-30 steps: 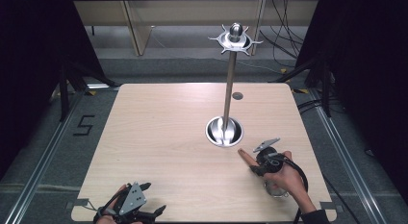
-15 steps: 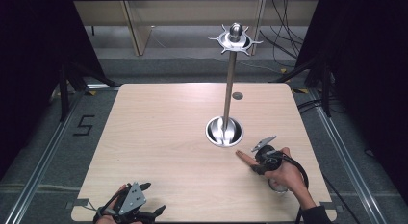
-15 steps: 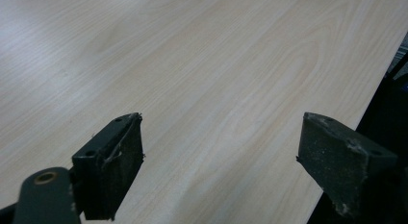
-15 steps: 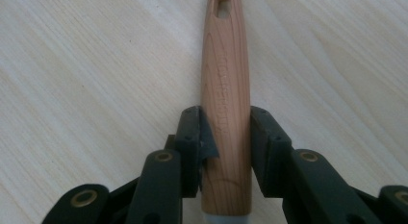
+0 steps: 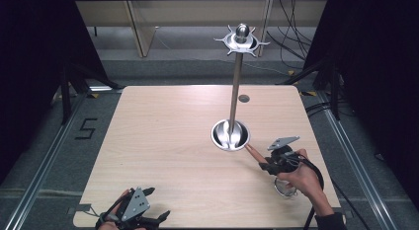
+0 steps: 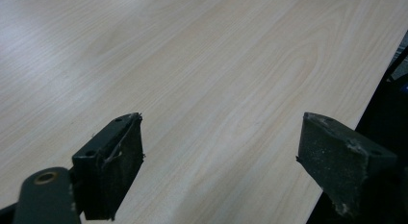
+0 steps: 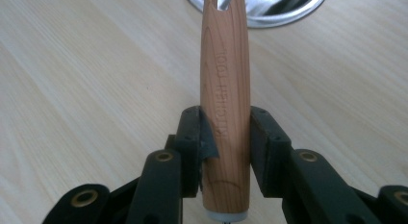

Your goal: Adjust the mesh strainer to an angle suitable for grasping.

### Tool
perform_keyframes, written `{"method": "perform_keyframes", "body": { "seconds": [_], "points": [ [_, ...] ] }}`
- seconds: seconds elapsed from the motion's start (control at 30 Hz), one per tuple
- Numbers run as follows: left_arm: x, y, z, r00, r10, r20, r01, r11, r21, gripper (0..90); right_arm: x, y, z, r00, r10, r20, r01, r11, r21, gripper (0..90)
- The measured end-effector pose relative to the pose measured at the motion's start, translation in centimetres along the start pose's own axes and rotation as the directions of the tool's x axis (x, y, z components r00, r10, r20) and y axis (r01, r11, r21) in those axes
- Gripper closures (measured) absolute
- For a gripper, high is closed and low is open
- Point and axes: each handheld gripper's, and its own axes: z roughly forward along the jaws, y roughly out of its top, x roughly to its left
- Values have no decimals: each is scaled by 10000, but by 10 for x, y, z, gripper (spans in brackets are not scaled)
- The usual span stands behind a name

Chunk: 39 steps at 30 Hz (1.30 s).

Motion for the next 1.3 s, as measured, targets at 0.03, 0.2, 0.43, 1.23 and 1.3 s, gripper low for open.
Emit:
{"method": "perform_keyframes", "body": {
  "seconds": [0.03, 0.2, 0.43, 1.23, 1.3],
  "points": [
    [0, 0, 0, 10000, -15, 6, 15, 10000, -2, 153, -1, 0, -3, 9997, 150, -185, -153, 9997, -186, 690],
    [1, 0, -1, 10000, 61, 63, -61, 9999, 139, 153, -7, -1, -11, 9951, 357, -921, -457, 9929, -1096, 691],
    [2, 0, -1, 9998, 182, 35, -183, 9997, 169, 153, -10, 4, -30, 9845, 296, -1727, -714, 9680, -2407, 695],
    [2, 0, 1, 10000, 79, -7, -79, 9999, 120, 153, -9, 25, -47, 9846, 165, -1742, -827, 9213, -3800, 705],
    [2, 0, 1, 10000, 50, 0, -50, 9999, 87, 153, -9, 28, -49, 9841, 176, -1767, -848, 9206, -3811, 705]
  ]
}}
